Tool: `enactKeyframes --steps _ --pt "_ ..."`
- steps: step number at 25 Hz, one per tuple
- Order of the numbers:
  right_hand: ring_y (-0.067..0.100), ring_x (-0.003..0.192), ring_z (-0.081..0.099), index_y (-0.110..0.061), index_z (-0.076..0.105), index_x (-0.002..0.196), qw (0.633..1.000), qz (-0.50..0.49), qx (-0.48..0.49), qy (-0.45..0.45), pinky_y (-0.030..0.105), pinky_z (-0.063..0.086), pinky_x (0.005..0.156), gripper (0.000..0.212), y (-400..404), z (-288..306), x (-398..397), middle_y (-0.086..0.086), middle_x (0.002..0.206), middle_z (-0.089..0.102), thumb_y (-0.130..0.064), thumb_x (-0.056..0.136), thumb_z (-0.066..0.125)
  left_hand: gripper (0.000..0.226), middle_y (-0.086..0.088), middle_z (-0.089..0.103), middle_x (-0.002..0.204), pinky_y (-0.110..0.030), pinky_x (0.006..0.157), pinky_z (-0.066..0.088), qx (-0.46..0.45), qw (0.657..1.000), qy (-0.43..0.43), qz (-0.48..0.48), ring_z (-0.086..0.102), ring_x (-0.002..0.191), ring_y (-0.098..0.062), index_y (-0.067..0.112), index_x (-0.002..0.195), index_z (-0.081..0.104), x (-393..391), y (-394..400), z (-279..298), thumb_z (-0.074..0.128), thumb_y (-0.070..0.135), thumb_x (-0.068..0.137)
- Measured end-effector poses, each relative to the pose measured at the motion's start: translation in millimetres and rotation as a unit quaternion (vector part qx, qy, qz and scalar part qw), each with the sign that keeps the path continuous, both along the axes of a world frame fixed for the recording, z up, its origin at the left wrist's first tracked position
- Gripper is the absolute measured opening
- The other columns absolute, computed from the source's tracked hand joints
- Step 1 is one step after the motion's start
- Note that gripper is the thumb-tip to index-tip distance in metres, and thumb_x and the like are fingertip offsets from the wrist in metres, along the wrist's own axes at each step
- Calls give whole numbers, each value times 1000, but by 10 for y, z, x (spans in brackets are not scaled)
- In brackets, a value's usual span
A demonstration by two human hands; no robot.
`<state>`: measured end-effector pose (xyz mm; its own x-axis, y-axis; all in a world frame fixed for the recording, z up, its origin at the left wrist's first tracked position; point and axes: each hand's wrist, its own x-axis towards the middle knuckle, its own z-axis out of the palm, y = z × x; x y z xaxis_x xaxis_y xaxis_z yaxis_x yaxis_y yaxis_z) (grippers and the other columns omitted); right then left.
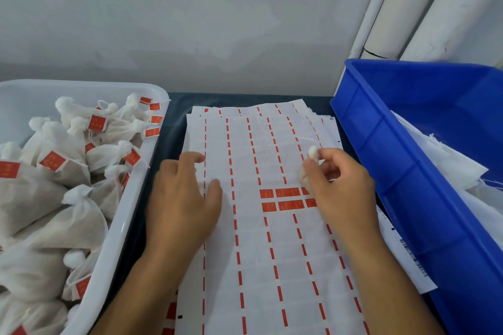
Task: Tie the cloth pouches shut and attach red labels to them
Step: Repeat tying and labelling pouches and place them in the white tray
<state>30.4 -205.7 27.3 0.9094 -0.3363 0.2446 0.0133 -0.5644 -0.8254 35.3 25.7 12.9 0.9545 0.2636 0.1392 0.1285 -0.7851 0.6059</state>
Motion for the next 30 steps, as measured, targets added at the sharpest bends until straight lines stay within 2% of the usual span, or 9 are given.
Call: enactKeyframes --steps 2,6,10,13,16,19,21,25,30 --pt "8 81 67 -31 65 108 999 -29 -13 22 16 50 67 23 -77 -45 47 -11 101 71 -51 99 59 59 4 52 139 -43 90 57 57 998 32 3 59 117 -20 46 140 35 14 95 -55 66 55 90" --pt "11 90 68 -33 59 110 997 -32 -19 65 17 50 70 21 -109 -120 89 -7 112 69 -50 99 59 60 5 58 136 -47 94 57 56 997 46 -15 61 118 -22 44 142 38 5 129 -67 64 57 90" --pt "6 86 65 -34 59 114 997 -29 -11 67 12 45 67 22 -97 -121 87 -11 110 67 -50 98 59 64 12 55 136 -38 90 54 -60 998 -12 -8 60 110 -13 49 136 42 16 82 9 80 41 84" --pt "0 80 61 -37 56 113 998 -22 -8 63 10 44 66 19 -85 -129 77 -15 108 64 -48 98 61 75 18 51 133 -32 80 56 -154 988 21 -13 61 104 -11 51 136 39 29 43 79 86 35 80" --pt "-1 82 62 -37 58 110 998 -26 1 52 10 45 66 17 -62 -162 77 -13 107 66 -48 98 61 69 15 63 122 -29 56 59 -344 932 109 31 74 87 -16 43 139 46 13 48 180 84 36 82" --pt "2 87 64 -34 62 114 999 -26 24 39 13 49 71 19 -39 -195 83 -11 110 68 -45 98 63 33 -4 80 96 -44 62 64 -501 842 190 53 78 76 -29 29 120 67 -26 -9 260 75 38 89" --pt "1 90 64 -35 62 117 998 -23 38 36 14 51 73 21 -20 -210 84 -12 112 67 -42 98 66 29 -9 80 94 -49 66 63 -524 817 239 12 78 79 -34 27 114 68 -71 -45 288 71 42 90" --pt "3 93 65 -39 59 116 998 -17 43 33 15 53 76 22 9 -228 75 -13 114 66 -42 96 68 45 -12 78 104 -52 70 63 -544 781 297 -76 77 88 -38 28 122 64 -135 -36 361 72 36 79" --pt "8 96 63 -39 57 112 999 -6 -42 22 16 54 81 23 46 -188 35 -12 117 61 -37 95 71 18 -12 79 95 -58 74 62 -494 818 294 1 77 83 -39 24 116 61 -109 -118 275 63 23 99"
